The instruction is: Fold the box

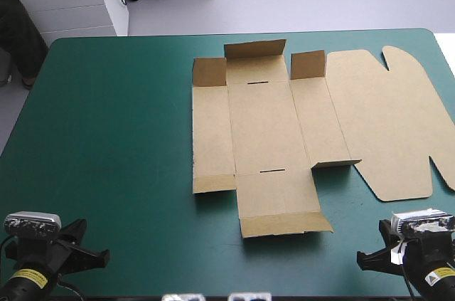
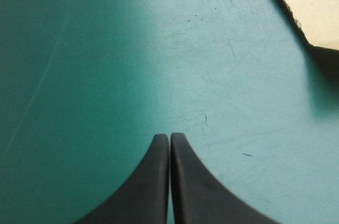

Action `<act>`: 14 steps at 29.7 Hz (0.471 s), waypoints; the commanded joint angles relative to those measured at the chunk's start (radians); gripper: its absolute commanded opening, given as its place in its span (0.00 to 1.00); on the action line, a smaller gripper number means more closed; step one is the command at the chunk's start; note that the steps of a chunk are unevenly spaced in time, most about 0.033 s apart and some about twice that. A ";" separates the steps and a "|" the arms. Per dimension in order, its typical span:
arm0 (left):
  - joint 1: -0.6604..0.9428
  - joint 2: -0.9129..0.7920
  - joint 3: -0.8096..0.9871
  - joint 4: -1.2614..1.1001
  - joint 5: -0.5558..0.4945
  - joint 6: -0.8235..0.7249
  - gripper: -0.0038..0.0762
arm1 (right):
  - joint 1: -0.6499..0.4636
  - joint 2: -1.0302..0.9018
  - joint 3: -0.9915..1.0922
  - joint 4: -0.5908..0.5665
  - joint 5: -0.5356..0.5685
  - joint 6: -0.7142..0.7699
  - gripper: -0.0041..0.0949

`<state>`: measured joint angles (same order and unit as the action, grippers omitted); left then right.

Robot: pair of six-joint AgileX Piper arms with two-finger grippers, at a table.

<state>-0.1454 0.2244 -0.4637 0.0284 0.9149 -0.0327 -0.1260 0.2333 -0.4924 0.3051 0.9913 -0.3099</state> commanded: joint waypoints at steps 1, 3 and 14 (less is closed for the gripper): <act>-0.002 0.013 -0.034 -0.001 -0.061 0.002 0.04 | 0.003 0.011 -0.031 0.017 -0.052 -0.002 0.02; -0.002 0.013 -0.034 -0.001 -0.061 0.002 0.04 | 0.003 0.011 -0.031 0.017 -0.052 -0.002 0.02; -0.002 0.126 -0.036 -0.015 -0.071 -0.010 0.04 | 0.003 0.011 -0.031 0.017 -0.052 -0.002 0.02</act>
<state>-0.1454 0.2921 -0.4654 0.0284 0.9139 -0.0337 -0.1260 0.2333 -0.4924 0.3051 0.9913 -0.3099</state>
